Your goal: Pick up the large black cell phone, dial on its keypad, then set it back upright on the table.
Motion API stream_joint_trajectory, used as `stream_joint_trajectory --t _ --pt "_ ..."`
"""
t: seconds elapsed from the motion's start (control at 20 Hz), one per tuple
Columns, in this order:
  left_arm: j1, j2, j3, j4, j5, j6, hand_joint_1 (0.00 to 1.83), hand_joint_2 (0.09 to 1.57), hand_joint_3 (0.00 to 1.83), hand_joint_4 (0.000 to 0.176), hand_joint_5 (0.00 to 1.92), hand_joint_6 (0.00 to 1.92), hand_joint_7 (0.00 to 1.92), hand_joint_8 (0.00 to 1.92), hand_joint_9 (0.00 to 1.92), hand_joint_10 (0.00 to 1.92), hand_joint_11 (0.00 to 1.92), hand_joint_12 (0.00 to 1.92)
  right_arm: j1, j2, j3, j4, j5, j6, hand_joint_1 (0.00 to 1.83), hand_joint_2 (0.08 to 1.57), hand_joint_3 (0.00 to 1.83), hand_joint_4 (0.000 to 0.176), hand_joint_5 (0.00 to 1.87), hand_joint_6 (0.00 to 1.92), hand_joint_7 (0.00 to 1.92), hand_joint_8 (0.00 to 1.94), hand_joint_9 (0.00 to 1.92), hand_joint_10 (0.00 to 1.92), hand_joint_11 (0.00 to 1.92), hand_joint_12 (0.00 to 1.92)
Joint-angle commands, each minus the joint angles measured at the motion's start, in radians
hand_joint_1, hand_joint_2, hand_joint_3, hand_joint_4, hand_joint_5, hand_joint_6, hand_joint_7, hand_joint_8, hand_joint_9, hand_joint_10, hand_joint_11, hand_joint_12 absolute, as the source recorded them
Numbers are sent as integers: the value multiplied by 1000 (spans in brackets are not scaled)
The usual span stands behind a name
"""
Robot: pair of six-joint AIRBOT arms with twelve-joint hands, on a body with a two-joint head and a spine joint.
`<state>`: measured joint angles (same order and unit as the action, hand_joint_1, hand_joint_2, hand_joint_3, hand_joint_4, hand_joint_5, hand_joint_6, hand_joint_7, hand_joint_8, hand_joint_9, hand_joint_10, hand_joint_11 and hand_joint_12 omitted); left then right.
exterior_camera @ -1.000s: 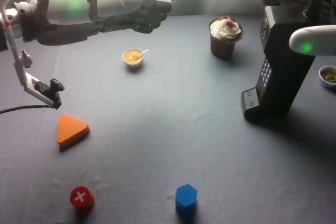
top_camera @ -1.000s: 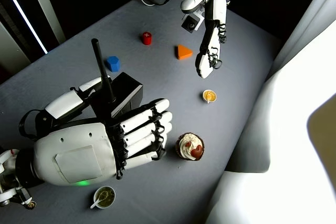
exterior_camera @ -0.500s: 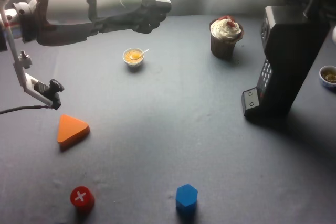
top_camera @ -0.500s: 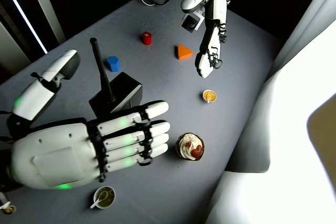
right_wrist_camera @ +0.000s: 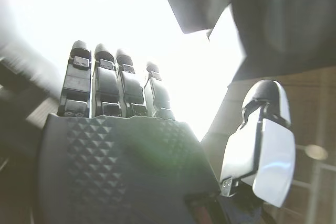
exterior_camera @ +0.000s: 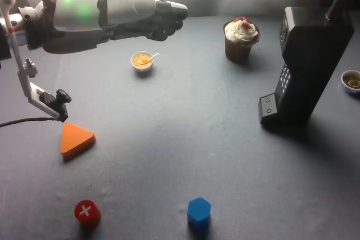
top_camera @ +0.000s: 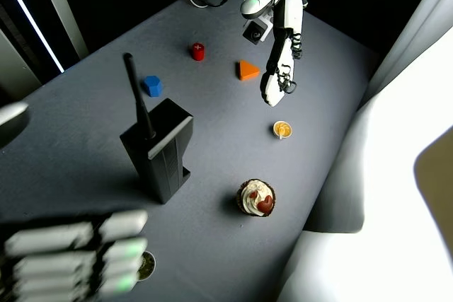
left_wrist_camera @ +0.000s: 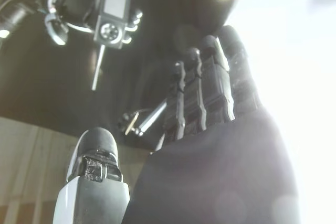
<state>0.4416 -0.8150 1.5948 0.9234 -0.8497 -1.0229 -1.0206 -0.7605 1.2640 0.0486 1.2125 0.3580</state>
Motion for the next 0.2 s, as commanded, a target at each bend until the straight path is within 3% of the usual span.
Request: stream_joint_trajectory --t 0.0,0.15 --pt "-23 10 -5 -73 -79 -9 0 1195 0 0 230 2 254 3 181 2 0 371 -12 21 -11 78 165 5 177 900 11 108 0 0 0 0 0 0 44 23" --pt "-24 13 -8 -73 -79 -9 0 1208 3 0 239 3 280 8 209 10 0 425 -148 69 -94 178 279 16 104 919 16 111 0 0 0 0 0 0 47 28"
